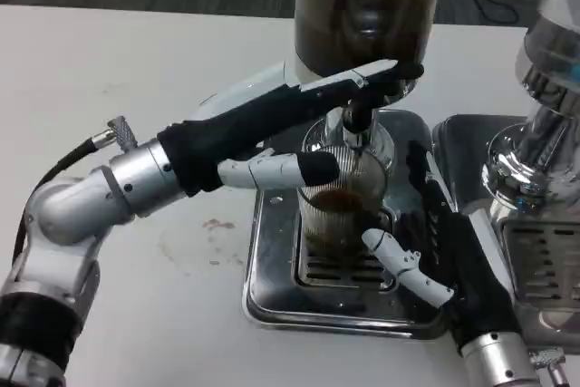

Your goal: Grasp the cup under the faucet to collect the drink, then remove the cup.

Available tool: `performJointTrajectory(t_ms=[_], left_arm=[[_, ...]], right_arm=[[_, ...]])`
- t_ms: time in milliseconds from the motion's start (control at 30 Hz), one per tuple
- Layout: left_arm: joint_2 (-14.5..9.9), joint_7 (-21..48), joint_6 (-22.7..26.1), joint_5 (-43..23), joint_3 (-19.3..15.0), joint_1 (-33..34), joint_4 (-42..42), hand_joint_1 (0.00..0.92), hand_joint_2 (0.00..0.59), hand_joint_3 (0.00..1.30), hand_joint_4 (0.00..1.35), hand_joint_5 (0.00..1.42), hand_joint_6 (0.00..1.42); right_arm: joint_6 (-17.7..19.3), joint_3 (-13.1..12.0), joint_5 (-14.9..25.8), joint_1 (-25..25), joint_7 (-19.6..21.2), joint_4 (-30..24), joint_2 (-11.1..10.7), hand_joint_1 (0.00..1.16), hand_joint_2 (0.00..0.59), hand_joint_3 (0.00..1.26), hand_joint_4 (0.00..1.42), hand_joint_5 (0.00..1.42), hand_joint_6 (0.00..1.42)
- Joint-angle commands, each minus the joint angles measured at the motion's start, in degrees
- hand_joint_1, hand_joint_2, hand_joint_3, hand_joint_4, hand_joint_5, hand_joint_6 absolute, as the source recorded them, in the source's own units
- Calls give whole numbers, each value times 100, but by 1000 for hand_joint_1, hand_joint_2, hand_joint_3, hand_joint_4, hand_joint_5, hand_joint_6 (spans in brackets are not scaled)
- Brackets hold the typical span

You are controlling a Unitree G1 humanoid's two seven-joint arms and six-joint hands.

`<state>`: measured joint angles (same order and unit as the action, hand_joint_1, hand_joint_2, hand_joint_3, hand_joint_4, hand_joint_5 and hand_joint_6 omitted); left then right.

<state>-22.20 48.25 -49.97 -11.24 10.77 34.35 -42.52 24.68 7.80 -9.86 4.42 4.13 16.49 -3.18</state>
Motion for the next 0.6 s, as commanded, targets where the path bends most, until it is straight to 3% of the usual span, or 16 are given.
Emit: performJointTrajectory(t_ms=[33, 600], left_arm=[[125, 306, 105, -276, -249, -70, -6, 0, 77, 134, 5, 105, 95], [272, 676, 470, -764, -953, 26, 398, 15, 88, 163, 45, 121, 117]], right_arm=[[139, -44, -47, -66, 63, 108, 23, 538, 242, 0, 0, 0, 0], [290, -74, -34, -261, 62, 424, 63, 542, 244, 0, 0, 0, 0]])
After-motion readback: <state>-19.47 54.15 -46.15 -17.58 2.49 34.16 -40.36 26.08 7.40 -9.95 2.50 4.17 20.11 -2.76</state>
